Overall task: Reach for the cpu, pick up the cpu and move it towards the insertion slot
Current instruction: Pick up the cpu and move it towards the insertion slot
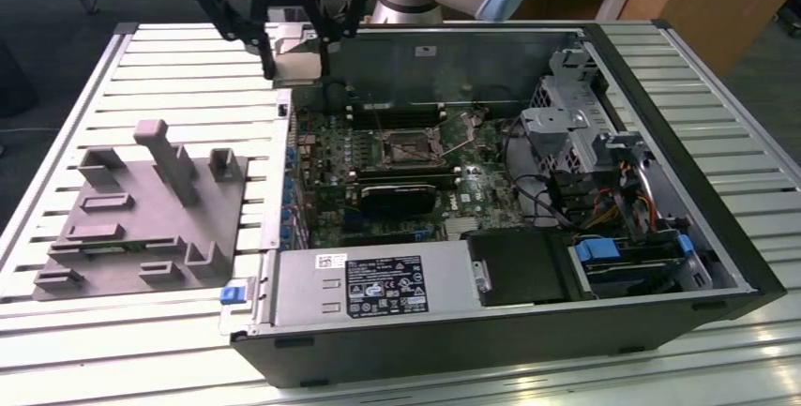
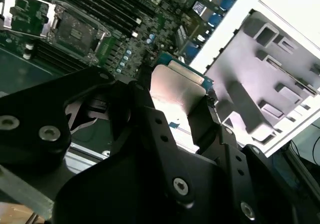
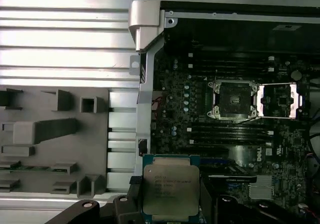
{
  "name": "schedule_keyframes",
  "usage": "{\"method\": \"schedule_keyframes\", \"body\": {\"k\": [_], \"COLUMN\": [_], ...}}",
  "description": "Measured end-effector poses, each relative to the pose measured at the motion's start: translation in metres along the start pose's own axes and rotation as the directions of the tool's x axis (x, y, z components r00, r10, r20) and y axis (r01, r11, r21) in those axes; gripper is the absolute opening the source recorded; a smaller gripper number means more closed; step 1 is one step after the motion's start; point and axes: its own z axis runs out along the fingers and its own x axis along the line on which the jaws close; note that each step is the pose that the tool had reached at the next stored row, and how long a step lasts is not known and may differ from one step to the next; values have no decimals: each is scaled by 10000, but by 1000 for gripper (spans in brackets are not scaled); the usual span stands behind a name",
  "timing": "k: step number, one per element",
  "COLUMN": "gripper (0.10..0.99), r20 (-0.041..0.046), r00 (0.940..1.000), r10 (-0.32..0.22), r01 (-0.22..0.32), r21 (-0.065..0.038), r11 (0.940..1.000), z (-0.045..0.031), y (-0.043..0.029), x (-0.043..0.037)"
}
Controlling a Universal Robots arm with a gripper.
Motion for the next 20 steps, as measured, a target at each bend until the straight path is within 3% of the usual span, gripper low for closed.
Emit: {"method": "schedule_keyframes", "body": {"k": [20], "gripper": [541], "r20": [-6], "r00": [10000], "r10": [0], "r01": [0], "r21": [0], "r11": [10000], "z": [0], "y": [-4], "x": [-789]}}
